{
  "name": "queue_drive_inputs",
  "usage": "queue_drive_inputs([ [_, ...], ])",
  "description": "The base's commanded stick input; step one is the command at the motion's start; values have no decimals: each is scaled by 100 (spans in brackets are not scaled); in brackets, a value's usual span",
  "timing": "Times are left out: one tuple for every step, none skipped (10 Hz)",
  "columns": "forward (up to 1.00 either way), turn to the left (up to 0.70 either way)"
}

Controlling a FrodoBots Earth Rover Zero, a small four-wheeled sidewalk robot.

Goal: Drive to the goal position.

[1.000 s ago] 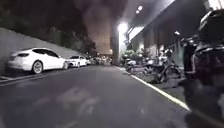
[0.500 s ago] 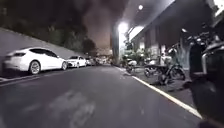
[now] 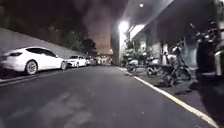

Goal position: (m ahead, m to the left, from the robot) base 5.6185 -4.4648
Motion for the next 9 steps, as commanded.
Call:
queue_drive_inputs([
  [45,0],
  [45,0],
  [45,0],
  [45,0],
  [45,0],
  [45,0],
  [45,0],
  [45,0],
  [45,0],
])
